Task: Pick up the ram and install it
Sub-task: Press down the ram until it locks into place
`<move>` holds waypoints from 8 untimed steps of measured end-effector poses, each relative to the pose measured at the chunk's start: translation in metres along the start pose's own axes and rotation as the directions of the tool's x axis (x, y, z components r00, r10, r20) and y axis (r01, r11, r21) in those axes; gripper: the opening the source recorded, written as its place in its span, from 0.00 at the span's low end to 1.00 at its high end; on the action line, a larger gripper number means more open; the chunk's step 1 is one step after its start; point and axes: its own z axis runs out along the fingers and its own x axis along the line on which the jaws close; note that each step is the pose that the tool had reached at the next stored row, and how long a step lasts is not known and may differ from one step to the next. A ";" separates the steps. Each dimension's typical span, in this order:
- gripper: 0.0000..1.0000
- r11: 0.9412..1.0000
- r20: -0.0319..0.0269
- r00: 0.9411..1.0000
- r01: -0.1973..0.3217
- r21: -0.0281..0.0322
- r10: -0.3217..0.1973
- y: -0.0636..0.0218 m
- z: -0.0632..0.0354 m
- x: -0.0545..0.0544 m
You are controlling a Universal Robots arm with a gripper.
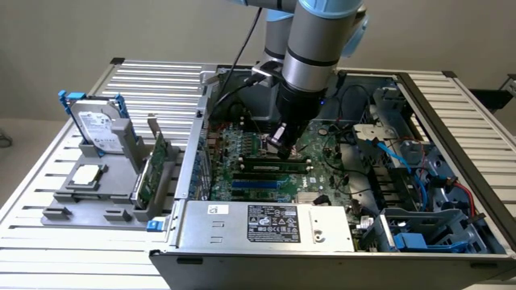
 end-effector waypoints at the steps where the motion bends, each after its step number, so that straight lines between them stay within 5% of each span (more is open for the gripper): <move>1: 0.11 1.000 0.001 1.000 -0.014 -0.001 0.014 0.0000 0.0000 0.000; 8: 0.11 0.994 0.006 0.994 -0.111 -0.006 0.111 0.0000 0.0000 0.000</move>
